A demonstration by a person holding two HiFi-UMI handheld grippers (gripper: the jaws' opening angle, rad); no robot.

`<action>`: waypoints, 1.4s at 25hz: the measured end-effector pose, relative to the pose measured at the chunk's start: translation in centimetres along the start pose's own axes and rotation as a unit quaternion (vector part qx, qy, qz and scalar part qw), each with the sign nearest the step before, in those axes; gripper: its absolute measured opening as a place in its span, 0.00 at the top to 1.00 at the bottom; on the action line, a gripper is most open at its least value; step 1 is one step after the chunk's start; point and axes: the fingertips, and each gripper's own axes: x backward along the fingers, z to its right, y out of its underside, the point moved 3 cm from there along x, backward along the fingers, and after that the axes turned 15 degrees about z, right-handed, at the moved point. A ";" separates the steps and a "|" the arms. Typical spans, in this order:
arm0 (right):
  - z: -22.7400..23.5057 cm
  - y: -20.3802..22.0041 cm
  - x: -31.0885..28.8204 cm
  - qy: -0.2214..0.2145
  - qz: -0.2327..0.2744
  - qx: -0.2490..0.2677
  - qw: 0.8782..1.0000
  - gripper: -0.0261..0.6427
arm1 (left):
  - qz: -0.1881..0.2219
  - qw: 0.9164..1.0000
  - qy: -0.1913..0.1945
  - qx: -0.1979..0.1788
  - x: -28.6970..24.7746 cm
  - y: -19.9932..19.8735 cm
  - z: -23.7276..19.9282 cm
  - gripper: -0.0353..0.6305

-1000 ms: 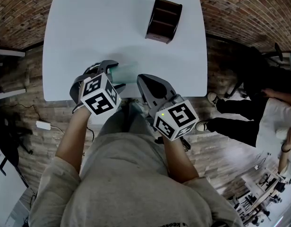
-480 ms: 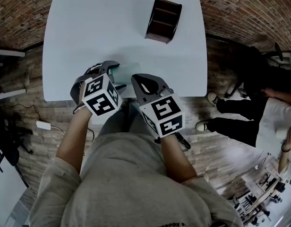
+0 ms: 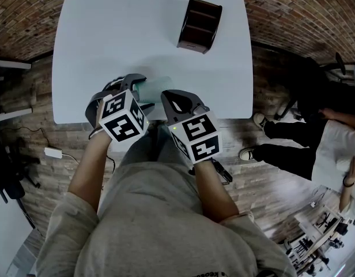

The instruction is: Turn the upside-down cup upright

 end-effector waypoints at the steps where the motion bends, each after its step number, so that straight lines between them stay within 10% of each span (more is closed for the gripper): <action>1: 0.1 0.1 -0.1 0.001 -0.001 0.000 1.000 0.95 | -0.001 1.000 0.000 -0.001 0.0 0.0 0.0 0.45; 35: 2.8 3.3 -2.2 0.027 -0.021 -0.040 0.999 0.95 | 0.018 1.000 0.011 -0.011 0.3 -2.0 -0.1 0.47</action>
